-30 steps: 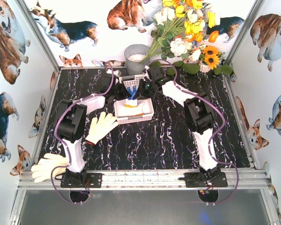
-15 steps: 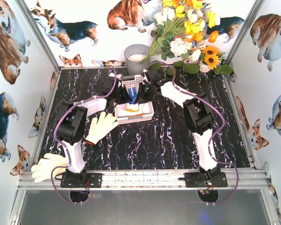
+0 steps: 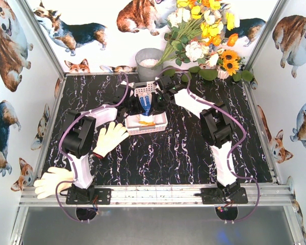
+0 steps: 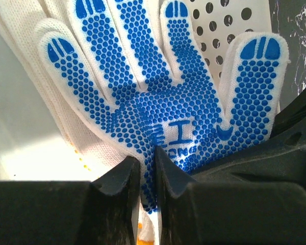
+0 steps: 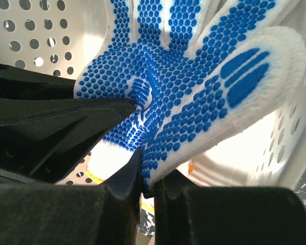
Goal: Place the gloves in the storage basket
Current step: Place the glove in the bin.
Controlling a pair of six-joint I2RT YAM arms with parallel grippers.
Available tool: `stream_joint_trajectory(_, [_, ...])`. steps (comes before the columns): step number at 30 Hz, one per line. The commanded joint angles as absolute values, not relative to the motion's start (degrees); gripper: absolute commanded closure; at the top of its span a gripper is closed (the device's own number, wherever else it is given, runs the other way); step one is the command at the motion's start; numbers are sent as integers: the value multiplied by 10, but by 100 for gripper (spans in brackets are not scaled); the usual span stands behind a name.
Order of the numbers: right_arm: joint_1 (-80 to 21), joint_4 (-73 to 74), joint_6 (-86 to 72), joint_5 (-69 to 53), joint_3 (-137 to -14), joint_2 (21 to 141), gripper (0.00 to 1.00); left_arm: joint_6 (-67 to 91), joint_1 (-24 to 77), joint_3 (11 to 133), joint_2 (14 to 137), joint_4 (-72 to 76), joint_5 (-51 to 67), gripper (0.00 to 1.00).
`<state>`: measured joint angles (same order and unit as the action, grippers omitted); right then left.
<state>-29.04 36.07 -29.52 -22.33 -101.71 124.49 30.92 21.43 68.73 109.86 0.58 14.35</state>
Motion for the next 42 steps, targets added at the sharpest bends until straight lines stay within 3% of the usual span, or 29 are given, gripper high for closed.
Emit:
stream_joint_trajectory(1, [-291, 360, -272, -198, -1035, 1215, 100, 294, 217, 684, 1094, -1, 151, 89])
stream_joint_trajectory(14, [-298, 357, -267, -203, -1039, 1227, 100, 268, 217, 709, 1047, -42, 117, 62])
stream_joint_trajectory(20, [-305, 360, -258, -199, -1035, 1206, 75, 249, 217, 722, 1010, -85, 88, 49])
stream_joint_trajectory(23, [-312, 381, -240, -186, -1055, 1198, 67, 246, 217, 727, 994, -88, 93, 45])
stream_joint_trajectory(30, [-316, 406, -222, -146, -1069, 1157, 53, 249, 217, 738, 994, -89, 98, 44])
stream_joint_trajectory(37, [-315, 435, -194, -91, -1077, 1123, 52, 262, 217, 730, 997, -74, 102, 44])
stream_joint_trajectory(42, [-315, 429, -198, -83, -1083, 1136, 57, 273, 218, 733, 1014, -54, 130, 56])
